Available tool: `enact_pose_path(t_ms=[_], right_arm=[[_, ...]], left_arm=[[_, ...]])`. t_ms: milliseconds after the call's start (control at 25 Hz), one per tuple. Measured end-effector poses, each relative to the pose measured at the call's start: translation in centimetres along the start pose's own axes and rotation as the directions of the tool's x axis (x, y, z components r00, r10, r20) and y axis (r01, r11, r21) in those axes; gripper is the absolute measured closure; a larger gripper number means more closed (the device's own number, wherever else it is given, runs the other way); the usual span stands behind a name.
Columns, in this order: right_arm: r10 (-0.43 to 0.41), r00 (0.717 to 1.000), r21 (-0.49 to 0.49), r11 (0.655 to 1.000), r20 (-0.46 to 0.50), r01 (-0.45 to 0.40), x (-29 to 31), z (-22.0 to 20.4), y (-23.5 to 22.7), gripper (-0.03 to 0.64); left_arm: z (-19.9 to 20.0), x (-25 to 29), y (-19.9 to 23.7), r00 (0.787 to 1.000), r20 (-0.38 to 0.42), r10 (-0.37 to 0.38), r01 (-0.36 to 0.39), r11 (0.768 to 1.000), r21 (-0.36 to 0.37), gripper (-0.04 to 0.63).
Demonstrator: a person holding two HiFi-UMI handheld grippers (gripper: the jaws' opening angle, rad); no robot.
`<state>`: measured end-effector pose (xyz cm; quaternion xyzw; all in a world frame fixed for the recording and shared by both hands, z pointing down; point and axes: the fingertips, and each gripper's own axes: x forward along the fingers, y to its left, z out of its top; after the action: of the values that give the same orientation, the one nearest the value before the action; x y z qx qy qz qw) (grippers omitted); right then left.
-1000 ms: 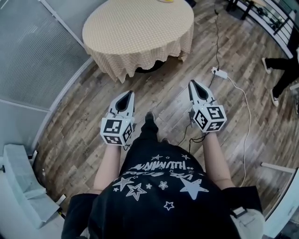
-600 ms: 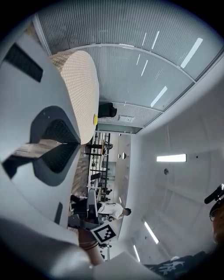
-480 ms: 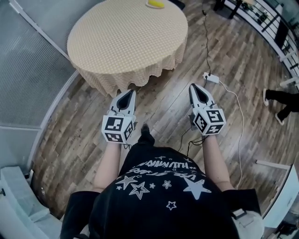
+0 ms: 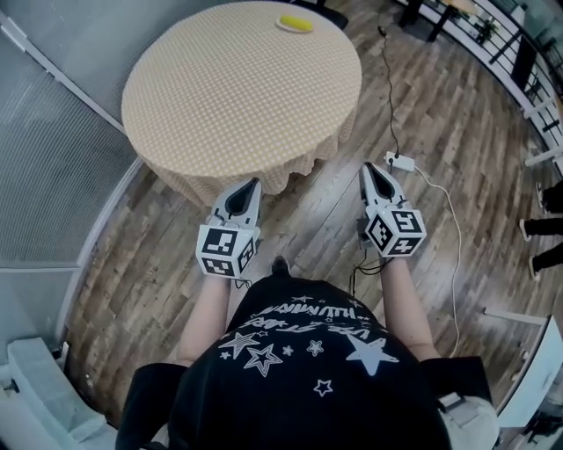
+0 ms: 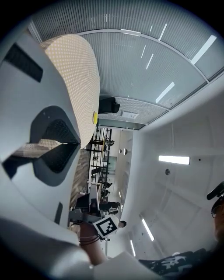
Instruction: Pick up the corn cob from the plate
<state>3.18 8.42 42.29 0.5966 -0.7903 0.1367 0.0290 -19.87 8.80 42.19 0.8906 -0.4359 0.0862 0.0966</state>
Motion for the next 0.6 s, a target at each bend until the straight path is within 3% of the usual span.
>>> enact_pose_path(t_ms=[360,600], right_arm=[[-0.069,0.998,0.010,0.998,0.002,0.069,3.6,0.6,-0.8,0.588],[-0.120,0.993,0.034,0.992,-0.019,0.120,3.1,-0.4,-2.1,0.588]], left_arm=[[0.0,3.9,3.2,0.997,-0.012,-0.074,0.074,0.997,-0.024,0.586],[-0.2,5.9,3.1,0.991,-0.045,-0.130,0.129,0.991,-0.025,0.586]])
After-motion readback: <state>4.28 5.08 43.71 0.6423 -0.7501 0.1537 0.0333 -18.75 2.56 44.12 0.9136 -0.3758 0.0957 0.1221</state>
